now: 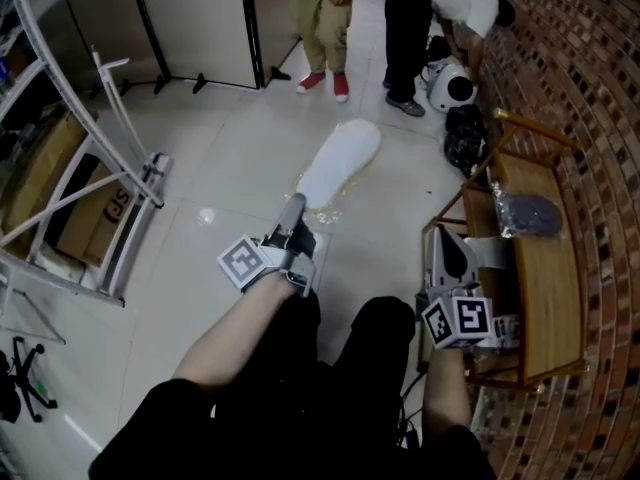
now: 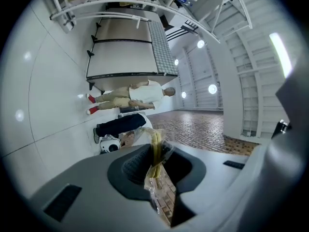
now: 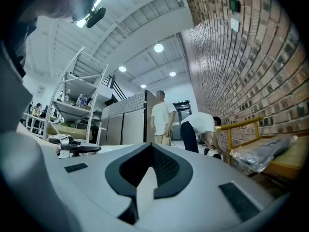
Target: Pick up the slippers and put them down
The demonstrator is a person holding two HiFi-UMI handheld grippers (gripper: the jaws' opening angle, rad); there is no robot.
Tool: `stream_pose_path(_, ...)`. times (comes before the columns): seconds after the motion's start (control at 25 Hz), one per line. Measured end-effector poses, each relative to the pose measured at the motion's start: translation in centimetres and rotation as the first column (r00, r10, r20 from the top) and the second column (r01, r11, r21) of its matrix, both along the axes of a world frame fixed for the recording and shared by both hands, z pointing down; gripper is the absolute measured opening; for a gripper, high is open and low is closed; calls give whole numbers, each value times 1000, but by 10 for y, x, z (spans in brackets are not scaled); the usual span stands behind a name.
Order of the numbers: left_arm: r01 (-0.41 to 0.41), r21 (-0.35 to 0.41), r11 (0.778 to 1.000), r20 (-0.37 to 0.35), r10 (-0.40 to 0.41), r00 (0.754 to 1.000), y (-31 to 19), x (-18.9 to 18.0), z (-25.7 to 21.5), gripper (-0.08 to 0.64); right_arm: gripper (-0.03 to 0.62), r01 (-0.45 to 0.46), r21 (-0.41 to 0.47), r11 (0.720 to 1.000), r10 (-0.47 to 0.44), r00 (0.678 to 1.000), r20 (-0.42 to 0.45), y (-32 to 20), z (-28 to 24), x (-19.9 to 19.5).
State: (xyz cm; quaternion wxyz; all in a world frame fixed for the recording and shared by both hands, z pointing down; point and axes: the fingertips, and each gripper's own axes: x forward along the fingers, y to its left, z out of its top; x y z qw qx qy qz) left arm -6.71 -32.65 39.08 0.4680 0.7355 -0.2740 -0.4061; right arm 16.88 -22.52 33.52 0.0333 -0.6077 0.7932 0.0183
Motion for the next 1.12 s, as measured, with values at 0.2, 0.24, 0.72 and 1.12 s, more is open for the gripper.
stream_pose_path(0.2,37,-79,996,25,-35,999,-25,-7,43,57,9,7,-57,998,-8,1000,-13,-37,32,-3)
stream_pose_path(0.24,42,-94,995,32,-39,999,-32,-6,53,57,8,9,-72,997,-9,1000,-10,-44,41,-2)
stream_pose_path(0.72,91,-294,951,188,-36,982,-113,26,230,57,9,-30,-322,946,42,999,31,-114,204,29)
stream_pose_path(1.12,200,-594,779,219,-84,972,-139,18,416,58,9,6,-492,871,8,1000,27,-184,333,26)
